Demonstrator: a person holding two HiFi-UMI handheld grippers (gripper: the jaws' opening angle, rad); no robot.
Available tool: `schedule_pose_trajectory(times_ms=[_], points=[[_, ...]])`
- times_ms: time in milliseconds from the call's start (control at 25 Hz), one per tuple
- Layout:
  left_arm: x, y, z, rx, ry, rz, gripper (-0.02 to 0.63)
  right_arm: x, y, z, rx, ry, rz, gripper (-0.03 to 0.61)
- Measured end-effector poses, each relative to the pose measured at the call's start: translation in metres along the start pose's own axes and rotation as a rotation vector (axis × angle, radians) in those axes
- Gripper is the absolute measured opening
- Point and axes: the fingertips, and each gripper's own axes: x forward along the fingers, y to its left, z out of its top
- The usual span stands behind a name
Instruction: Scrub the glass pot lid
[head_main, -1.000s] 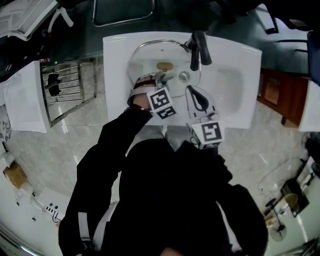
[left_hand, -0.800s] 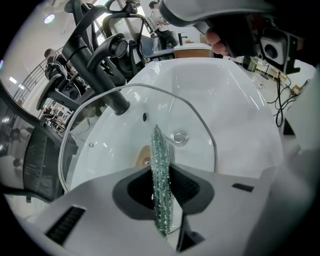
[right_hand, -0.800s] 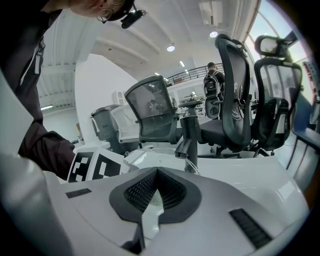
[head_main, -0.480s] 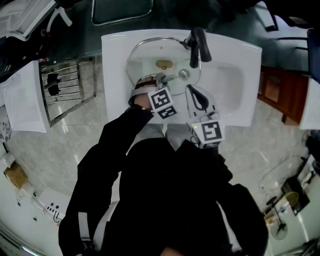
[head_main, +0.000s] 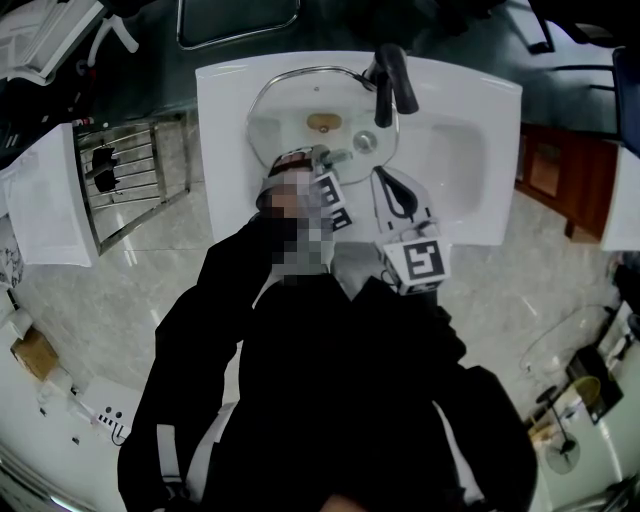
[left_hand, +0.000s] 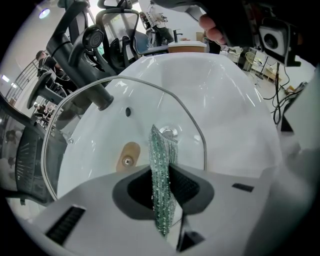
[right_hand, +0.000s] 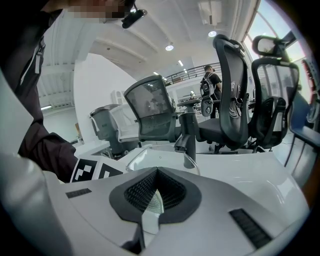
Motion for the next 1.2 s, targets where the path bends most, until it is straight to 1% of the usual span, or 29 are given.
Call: schedule_pose_trajectory(times_ms=[360, 520, 1040, 1200], points=[[0.006, -0.018, -0.002, 0.032, 0.016, -0.036, 0.069, -0.004, 0.000, -0.005, 0.010, 0.018, -0.007, -0.012], [0.010, -0.023, -0.003, 0.024, 0.021, -0.046, 0.069, -0.005, 0.000, -0.006, 0.012, 0.013, -0.009, -0.012], [0.016, -0.034, -0.004, 0.061, 0.030, -0.053, 0.069, -0.002, 0.000, -0.012, 0.018, 0.015, -0.016, -0.011], [0.016, -0.034, -0.004, 0.055, 0.030, -0.061, 0.069, -0.002, 0.000, -0.012, 0.017, 0.018, -0.015, -0.011]])
